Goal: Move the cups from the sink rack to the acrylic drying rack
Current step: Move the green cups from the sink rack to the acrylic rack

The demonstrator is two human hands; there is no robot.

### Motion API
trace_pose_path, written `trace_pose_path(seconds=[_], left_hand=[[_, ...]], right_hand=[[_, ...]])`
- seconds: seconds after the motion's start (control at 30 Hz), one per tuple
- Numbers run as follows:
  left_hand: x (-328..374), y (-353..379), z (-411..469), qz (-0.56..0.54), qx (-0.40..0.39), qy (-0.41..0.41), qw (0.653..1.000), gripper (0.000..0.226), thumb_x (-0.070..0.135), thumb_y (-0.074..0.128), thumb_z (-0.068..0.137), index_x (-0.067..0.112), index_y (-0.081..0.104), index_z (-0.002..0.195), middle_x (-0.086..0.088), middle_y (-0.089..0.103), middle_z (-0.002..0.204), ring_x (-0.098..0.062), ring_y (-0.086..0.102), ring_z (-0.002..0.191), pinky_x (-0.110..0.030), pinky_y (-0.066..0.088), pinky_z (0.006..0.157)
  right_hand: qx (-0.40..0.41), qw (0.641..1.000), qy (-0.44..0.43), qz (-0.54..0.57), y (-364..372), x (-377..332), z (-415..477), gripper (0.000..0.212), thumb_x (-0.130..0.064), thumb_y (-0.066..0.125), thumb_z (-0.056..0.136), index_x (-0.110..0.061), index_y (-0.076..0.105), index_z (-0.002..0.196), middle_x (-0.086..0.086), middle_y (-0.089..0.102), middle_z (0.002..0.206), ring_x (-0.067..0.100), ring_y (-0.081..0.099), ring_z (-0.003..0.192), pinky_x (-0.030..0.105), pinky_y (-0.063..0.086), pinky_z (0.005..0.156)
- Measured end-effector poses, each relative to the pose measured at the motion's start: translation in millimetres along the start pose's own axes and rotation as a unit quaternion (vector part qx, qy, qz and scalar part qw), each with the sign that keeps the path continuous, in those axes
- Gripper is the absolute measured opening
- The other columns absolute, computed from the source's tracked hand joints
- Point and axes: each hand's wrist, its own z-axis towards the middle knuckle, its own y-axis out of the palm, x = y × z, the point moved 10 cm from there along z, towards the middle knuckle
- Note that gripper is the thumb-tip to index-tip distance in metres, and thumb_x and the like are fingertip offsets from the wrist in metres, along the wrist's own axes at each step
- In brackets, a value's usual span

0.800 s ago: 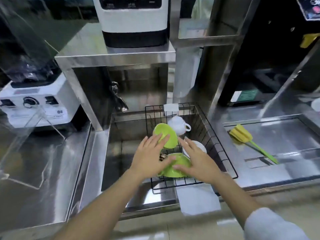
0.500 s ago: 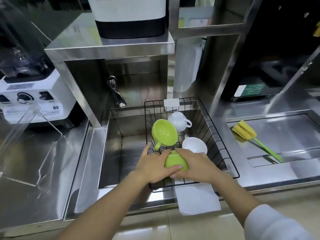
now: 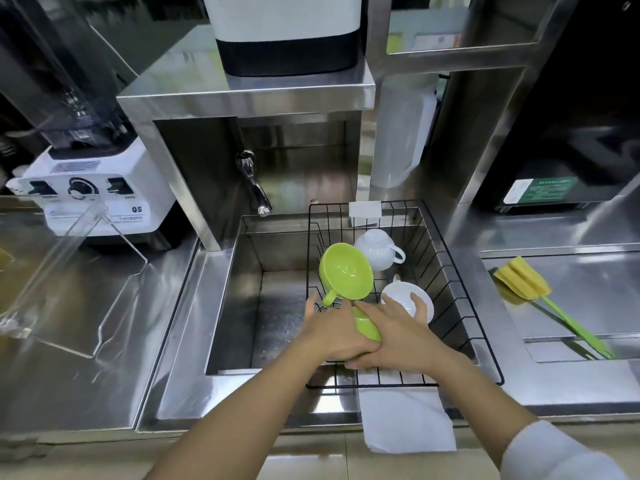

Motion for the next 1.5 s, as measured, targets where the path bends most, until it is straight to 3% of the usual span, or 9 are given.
trace_pose_path(seconds=[0.17,0.3,0.5,0.73,0.87,1.03,1.17,1.33,1.5], left_hand=[[-6,-12,-7,-0.037,0.077,-0.021,0.996,0.081,0.065,0.045,0.057,0.013,0.042,0.119,-0.005,0.065,0.110,-0.018,0.055,0.117,-0.046,-0.003,0.117],[-7,-26,-19,-0.079,0.126,-0.023,0.989,0.083,0.061,0.048,0.054,0.016,0.040,0.123,-0.003,0.063,0.115,-0.017,0.053,0.116,-0.043,0.006,0.116],[-7,-65,-43,-0.155,0.213,-0.007,0.965,0.080,0.055,0.058,0.053,0.023,0.039,0.124,-0.003,0.056,0.115,-0.025,0.053,0.108,-0.037,0.042,0.093],[-21,-129,-92,-0.158,0.351,0.025,0.923,0.094,0.061,0.048,0.048,0.025,0.030,0.134,0.004,0.045,0.126,-0.017,0.044,0.115,-0.030,0.043,0.093],[-93,-180,-136,-0.148,0.445,0.012,0.883,0.088,0.060,0.049,0.047,0.030,0.026,0.127,0.002,0.049,0.124,-0.020,0.049,0.114,-0.033,0.046,0.093],[-95,-200,-150,-0.145,0.449,0.008,0.882,0.088,0.060,0.050,0.046,0.031,0.028,0.127,0.005,0.050,0.126,-0.017,0.047,0.114,-0.030,0.044,0.090],[-166,-237,-190,-0.125,0.493,0.004,0.861,0.090,0.058,0.051,0.048,0.020,0.042,0.129,0.003,0.054,0.122,-0.017,0.050,0.112,-0.025,0.041,0.093],[-250,-271,-218,-0.110,0.445,-0.008,0.889,0.097,0.064,0.050,0.043,0.029,0.036,0.133,0.010,0.050,0.131,-0.009,0.044,0.120,-0.018,0.033,0.094],[-329,-293,-227,-0.160,0.387,-0.028,0.908,0.092,0.059,0.064,0.042,0.038,0.039,0.128,0.014,0.054,0.126,-0.010,0.053,0.115,-0.030,0.043,0.098]], right_hand=[[0.032,0.999,0.011,-0.032,-7,1,-2,0.112,-0.080,0.051,0.053,-0.036,0.002,0.144,0.001,0.040,0.142,0.024,0.002,0.145,0.056,-0.019,0.107],[0.079,0.996,-0.001,-0.043,-20,-5,-4,0.112,-0.078,0.037,0.046,-0.038,-0.003,0.142,0.005,0.044,0.129,0.020,0.024,0.137,0.052,-0.020,0.108],[0.202,0.975,-0.088,0.021,-55,-36,-9,0.099,-0.060,0.051,0.047,-0.033,0.018,0.136,0.013,0.044,0.128,0.034,0.043,0.119,0.041,0.025,0.105],[0.326,0.928,-0.177,0.034,-100,-96,-15,0.086,-0.047,0.063,0.052,-0.019,0.034,0.128,0.028,0.045,0.130,0.029,0.036,0.118,0.047,0.040,0.095],[0.337,0.913,-0.231,0.018,-109,-187,8,0.087,-0.042,0.069,0.051,-0.020,0.035,0.128,0.025,0.044,0.132,0.035,0.043,0.118,0.043,0.036,0.098],[0.359,0.903,-0.235,0.016,-124,-205,8,0.082,-0.048,0.060,0.056,-0.019,0.035,0.129,0.027,0.043,0.133,0.030,0.035,0.120,0.047,0.034,0.097],[0.369,0.888,-0.273,0.018,-120,-292,27,0.081,-0.049,0.057,0.056,-0.016,0.037,0.127,0.030,0.046,0.129,0.034,0.039,0.118,0.046,0.037,0.097],[0.366,0.890,-0.272,0.018,-104,-383,60,0.082,-0.056,0.051,0.055,-0.015,0.038,0.126,0.030,0.051,0.125,0.041,0.051,0.112,0.046,0.045,0.093],[0.337,0.909,-0.244,-0.010,-85,-449,97,0.085,-0.062,0.050,0.052,-0.018,0.041,0.124,0.021,0.057,0.116,0.039,0.060,0.095,0.042,0.052,0.078]])
